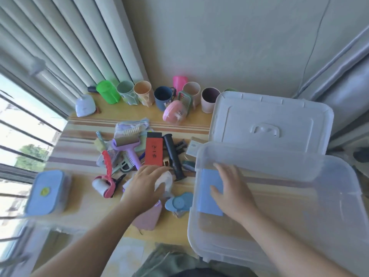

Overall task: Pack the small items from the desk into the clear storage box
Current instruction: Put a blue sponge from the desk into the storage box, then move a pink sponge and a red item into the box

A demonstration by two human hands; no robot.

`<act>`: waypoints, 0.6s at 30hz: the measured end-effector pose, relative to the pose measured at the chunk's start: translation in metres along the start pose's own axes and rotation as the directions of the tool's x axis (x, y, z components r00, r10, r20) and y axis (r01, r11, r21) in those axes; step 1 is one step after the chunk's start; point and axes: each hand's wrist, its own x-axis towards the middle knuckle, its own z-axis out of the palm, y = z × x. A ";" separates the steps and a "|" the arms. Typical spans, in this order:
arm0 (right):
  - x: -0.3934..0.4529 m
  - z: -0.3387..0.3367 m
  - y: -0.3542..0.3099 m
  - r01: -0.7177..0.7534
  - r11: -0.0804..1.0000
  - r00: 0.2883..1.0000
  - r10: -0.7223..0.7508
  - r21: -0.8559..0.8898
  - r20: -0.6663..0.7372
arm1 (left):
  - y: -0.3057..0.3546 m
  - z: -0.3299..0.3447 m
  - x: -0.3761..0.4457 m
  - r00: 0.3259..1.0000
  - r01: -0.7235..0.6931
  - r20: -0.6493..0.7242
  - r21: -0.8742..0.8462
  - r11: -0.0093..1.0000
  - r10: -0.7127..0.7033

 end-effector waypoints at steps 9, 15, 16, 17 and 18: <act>0.020 0.090 -0.172 0.333 0.935 0.891 -0.270 -0.122 0.365 | -0.168 0.006 -0.048 0.985 0.172 0.030 -0.017 0.985 -0.172; 0.013 0.175 -0.192 0.392 0.812 0.814 -0.088 -0.432 0.574 | -0.191 0.012 -0.067 0.972 0.053 0.231 -0.020 0.998 -0.047; 0.013 0.183 -0.191 0.390 0.798 0.817 -0.070 -0.460 0.572 | -0.191 0.014 -0.068 0.973 0.033 0.228 -0.002 0.999 -0.032; 0.013 0.189 -0.189 0.380 0.788 0.822 -0.047 -0.484 0.568 | -0.191 0.017 -0.069 0.975 0.024 0.220 0.014 1.000 -0.027; 0.013 0.193 -0.188 0.369 0.782 0.826 -0.027 -0.503 0.564 | -0.192 0.018 -0.070 0.978 0.023 0.206 0.023 0.999 -0.027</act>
